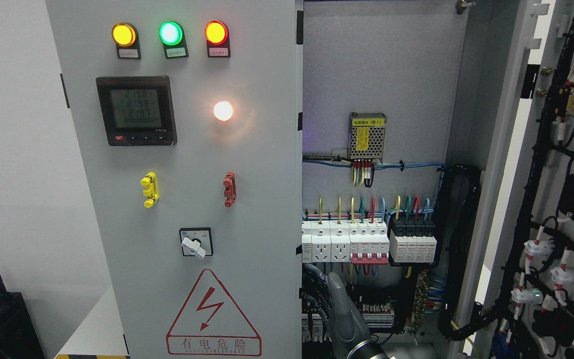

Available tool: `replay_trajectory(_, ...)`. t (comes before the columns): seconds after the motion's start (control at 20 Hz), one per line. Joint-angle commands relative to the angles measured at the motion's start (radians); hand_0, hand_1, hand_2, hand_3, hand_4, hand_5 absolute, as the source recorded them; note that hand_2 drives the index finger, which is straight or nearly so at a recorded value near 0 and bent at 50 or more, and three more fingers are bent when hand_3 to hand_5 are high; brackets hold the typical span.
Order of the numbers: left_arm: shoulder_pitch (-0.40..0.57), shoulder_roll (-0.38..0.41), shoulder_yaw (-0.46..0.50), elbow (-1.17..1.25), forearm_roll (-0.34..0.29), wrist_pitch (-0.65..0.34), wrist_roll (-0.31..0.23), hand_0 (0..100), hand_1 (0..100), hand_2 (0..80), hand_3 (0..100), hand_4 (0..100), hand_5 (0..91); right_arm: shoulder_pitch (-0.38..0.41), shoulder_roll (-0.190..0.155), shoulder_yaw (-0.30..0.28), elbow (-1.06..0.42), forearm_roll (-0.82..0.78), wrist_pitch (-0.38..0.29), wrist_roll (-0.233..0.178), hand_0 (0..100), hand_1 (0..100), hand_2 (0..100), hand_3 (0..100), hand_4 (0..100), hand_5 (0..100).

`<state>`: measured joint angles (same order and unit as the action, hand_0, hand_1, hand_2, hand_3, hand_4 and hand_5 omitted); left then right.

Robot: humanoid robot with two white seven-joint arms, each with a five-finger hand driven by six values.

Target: Open door with both hands

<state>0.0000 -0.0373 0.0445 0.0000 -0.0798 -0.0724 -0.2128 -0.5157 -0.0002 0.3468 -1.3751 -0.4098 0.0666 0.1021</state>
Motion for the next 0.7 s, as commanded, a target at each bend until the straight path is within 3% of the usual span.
replay_trajectory(0.0, 0.029, 0.0, 0.0, -0.032, 0.0, 0.0, 0.0, 0, 0, 0.0, 0, 4, 0.0, -0.021, -0.02, 0.014, 0.01, -0.018, 0.004, 0.024, 0, 0, 0, 0, 0, 0)
replay_trajectory(0.4, 0.029, 0.001, 0.0, -0.032, 0.0, 0.0, 0.0, 0, 0, 0.0, 0, 4, 0.0, -0.03, -0.032, 0.014, 0.024, -0.02, 0.006, 0.028, 0, 0, 0, 0, 0, 0)
replay_trajectory(0.65, 0.029, 0.001, 0.0, -0.032, 0.0, 0.0, 0.0, 0, 0, 0.0, 0, 4, 0.0, -0.033, -0.052, 0.018, 0.031, -0.066, 0.019, 0.067, 0, 0, 0, 0, 0, 0)
